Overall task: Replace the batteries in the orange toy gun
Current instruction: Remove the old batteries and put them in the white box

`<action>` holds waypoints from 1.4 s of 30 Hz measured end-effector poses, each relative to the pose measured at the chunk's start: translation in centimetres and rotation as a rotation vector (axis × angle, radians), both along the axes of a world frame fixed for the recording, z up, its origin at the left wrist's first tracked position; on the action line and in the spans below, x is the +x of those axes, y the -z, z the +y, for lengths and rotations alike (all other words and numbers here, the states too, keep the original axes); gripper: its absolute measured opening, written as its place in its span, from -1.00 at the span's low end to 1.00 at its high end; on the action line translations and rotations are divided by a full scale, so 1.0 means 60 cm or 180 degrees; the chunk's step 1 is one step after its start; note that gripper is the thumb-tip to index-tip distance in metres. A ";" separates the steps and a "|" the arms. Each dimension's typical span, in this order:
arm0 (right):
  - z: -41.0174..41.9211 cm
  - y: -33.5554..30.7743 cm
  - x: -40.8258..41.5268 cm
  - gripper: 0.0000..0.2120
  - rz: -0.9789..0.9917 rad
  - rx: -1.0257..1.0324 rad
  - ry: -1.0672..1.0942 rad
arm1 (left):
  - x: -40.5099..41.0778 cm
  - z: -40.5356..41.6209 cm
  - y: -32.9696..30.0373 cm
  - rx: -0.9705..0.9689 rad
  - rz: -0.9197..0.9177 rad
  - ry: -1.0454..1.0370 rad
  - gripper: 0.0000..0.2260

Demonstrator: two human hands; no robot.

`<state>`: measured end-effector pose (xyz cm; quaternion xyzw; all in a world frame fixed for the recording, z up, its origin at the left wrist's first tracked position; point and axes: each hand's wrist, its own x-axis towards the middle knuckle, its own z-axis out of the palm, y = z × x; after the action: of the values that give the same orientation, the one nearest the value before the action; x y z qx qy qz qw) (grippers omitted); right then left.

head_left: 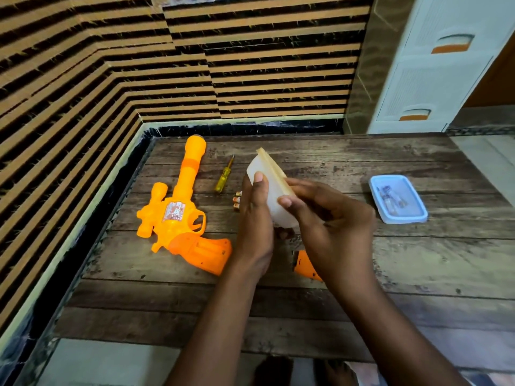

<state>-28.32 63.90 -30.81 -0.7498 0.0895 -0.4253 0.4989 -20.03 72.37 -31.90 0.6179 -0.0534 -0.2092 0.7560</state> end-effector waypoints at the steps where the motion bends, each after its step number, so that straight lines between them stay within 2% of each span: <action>1: -0.010 -0.001 -0.003 -0.79 0.0077 -0.0286 -0.0151 | -0.001 0.004 -0.006 -0.0030 0.0148 -0.0058 -0.37; 3: -0.032 0.002 -0.011 -0.71 0.0161 -0.0878 -0.0437 | -0.001 0.014 -0.014 -0.0286 0.0472 -0.0128 -0.49; 6: -0.052 0.013 -0.019 -0.68 0.0200 -0.1355 -0.0500 | 0.003 0.021 -0.023 -0.0454 0.0631 -0.0145 -0.50; 10: -0.042 0.019 -0.015 -0.65 0.0107 -0.2004 -0.0272 | 0.000 0.018 -0.039 -0.0607 0.0750 -0.0038 -0.54; 13: -0.032 0.014 -0.010 -0.61 0.0138 -0.2210 0.0056 | -0.001 0.015 -0.053 -0.0738 0.0755 0.0096 -0.56; 16: -0.022 0.011 -0.006 -0.64 0.0132 -0.2167 0.0100 | 0.001 0.022 -0.056 -0.0657 0.0710 0.0184 -0.57; 20: -0.035 -0.005 -0.010 -0.68 -0.0098 -0.1639 0.0534 | 0.000 0.039 -0.048 -0.0354 0.0704 0.0361 -0.57; 23: -0.044 -0.005 -0.015 -0.79 -0.0164 -0.1344 0.0639 | -0.006 0.046 -0.047 -0.0405 0.0807 0.0565 -0.63; 26: -0.050 0.004 -0.012 -0.76 -0.0073 -0.1221 0.0594 | -0.013 0.038 -0.046 -0.0480 0.0833 0.0838 -0.66; 28: -0.064 0.008 -0.012 -0.75 -0.0028 -0.1132 0.0681 | -0.016 0.028 -0.042 -0.0498 0.0908 0.0981 -0.60; 31: -0.078 0.013 -0.012 -0.74 0.0055 -0.1059 0.0699 | -0.021 0.011 -0.044 -0.0481 0.0952 0.0990 -0.41; 33: -0.078 0.018 -0.008 -0.74 0.0105 -0.1098 0.0680 | -0.024 0.003 -0.044 -0.0289 0.0741 0.0762 -0.47; 37: -0.096 0.021 -0.002 -0.74 0.0120 -0.0975 0.0768 | -0.029 -0.018 -0.029 0.0336 0.0022 0.0160 -0.80; 40: -0.107 0.020 0.003 -0.70 0.0144 -0.0794 0.0952 | -0.029 -0.030 -0.015 0.1056 -0.0759 0.0003 -0.79; 42: -0.113 0.018 0.004 -0.76 0.0211 -0.0604 0.1077 | -0.035 -0.039 -0.010 0.1474 -0.1261 -0.0007 -0.78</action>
<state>-28.05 57.10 -31.86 -0.7814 0.1901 -0.4847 0.3441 -22.12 70.03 -31.30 0.8026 -0.1501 -0.0904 0.5701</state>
